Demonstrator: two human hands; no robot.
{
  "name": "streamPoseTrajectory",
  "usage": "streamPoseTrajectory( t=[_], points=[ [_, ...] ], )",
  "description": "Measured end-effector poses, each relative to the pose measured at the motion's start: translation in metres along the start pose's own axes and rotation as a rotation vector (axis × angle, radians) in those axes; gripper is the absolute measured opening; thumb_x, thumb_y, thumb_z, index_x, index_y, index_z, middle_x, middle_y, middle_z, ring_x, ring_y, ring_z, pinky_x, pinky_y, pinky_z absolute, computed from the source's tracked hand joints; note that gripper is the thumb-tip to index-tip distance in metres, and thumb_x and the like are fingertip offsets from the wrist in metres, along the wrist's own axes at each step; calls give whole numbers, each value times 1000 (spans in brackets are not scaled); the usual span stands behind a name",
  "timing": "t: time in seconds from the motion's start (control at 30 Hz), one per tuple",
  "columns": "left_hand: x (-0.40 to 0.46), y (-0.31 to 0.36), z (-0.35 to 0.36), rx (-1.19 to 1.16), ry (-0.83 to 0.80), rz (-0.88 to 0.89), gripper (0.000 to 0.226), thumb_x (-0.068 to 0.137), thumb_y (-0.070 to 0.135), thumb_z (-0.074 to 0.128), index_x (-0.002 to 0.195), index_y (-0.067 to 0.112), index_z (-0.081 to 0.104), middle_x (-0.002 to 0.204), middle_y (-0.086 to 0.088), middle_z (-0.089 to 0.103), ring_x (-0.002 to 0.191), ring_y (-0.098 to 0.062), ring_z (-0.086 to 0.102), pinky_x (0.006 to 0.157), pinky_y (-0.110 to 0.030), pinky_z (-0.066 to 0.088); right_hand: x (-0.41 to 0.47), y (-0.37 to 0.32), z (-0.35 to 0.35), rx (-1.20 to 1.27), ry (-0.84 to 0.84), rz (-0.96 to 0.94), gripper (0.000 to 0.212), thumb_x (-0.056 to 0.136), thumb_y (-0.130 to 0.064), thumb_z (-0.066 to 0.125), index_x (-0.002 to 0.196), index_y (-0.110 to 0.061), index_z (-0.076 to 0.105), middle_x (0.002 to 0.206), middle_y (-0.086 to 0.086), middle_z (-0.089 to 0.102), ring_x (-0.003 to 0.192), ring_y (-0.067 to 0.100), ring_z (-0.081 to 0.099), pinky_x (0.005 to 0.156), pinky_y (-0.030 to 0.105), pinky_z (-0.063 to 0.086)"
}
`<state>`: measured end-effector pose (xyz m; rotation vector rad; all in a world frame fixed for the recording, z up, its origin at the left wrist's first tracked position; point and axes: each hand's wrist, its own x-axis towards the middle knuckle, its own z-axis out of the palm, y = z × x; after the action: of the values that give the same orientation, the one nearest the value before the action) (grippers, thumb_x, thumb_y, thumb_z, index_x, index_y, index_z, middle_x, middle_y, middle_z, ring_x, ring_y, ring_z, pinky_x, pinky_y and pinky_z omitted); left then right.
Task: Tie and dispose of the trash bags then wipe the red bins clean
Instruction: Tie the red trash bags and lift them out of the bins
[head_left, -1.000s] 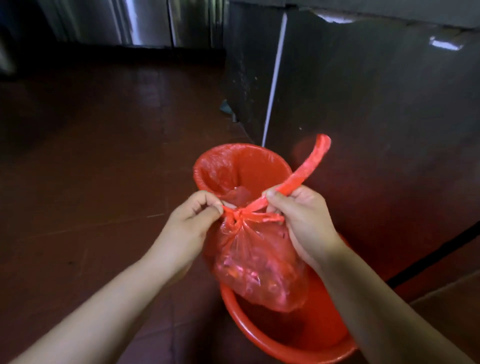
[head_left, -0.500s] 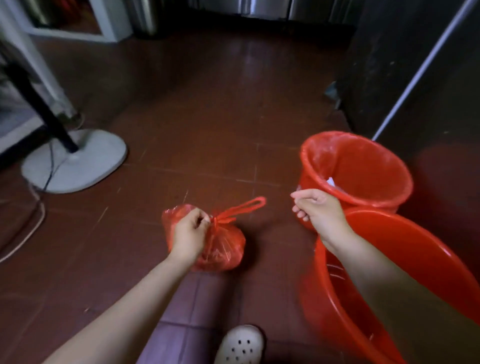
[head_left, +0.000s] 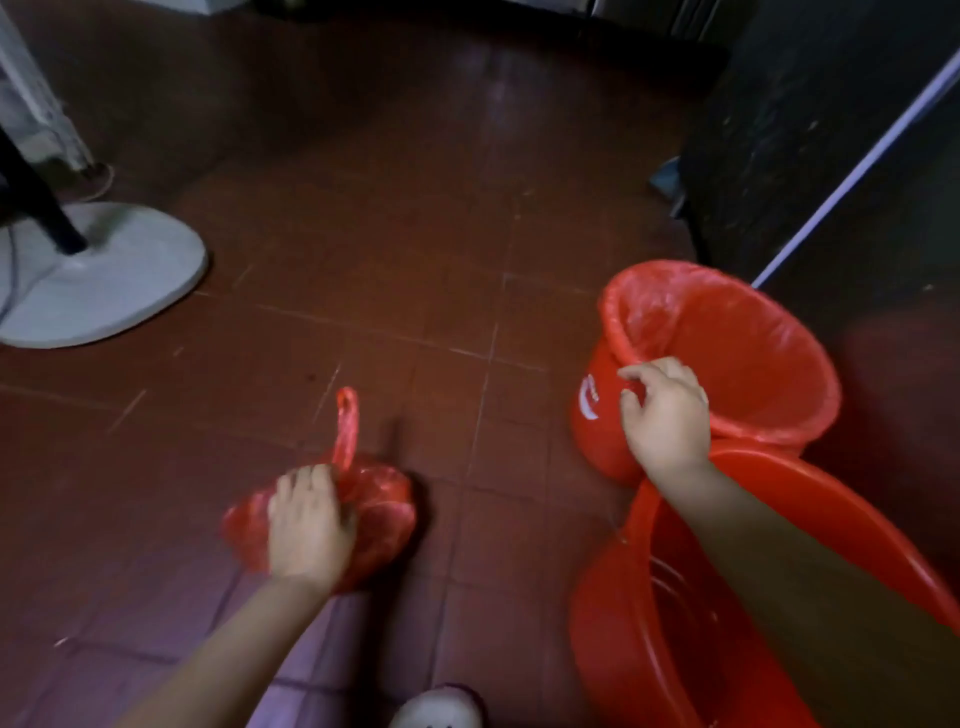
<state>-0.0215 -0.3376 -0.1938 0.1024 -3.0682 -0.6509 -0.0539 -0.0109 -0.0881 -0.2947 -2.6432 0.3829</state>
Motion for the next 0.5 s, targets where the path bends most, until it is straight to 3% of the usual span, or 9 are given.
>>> streamPoseTrajectory(
  t=[0.07, 0.17, 0.23, 0.33, 0.5],
  points=[
    [7, 21, -1, 33, 55, 89, 43, 47, 0, 82, 84, 0, 59, 84, -24, 61, 83, -44, 56, 68, -48, 48, 17, 15, 3, -184, -23, 64, 35, 77, -10, 64, 112, -11, 64, 111, 14, 59, 107, 36, 50, 88, 42, 38],
    [15, 50, 3, -11, 131, 254, 33, 61, 10, 72, 92, 6, 62, 93, -16, 63, 92, -39, 54, 74, -44, 46, 32, 31, 16, -389, -288, 181, 48, 86, -26, 62, 130, -12, 49, 125, 13, 54, 118, 32, 47, 95, 39, 36],
    [21, 65, 4, -68, 136, 308, 33, 65, 9, 73, 97, 8, 64, 99, -12, 63, 100, -37, 52, 81, -45, 44, 36, 36, 25, -358, -362, 221, 40, 89, -24, 59, 126, -11, 50, 123, 14, 58, 116, 33, 52, 95, 36, 38],
    [25, 85, 3, -131, 111, 344, 38, 64, 6, 79, 99, 9, 64, 101, -11, 63, 106, -35, 50, 86, -46, 43, 38, 40, 29, -247, -328, 201, 30, 88, -12, 58, 117, -8, 56, 116, 17, 63, 110, 36, 56, 94, 37, 39],
    [26, 102, -2, -212, 116, 374, 34, 69, 9, 76, 101, 14, 63, 102, -5, 62, 108, -30, 47, 88, -43, 41, 23, 32, 28, -177, -379, -15, 42, 85, -12, 61, 126, -14, 55, 125, 12, 60, 116, 31, 54, 95, 32, 33]
  ],
)
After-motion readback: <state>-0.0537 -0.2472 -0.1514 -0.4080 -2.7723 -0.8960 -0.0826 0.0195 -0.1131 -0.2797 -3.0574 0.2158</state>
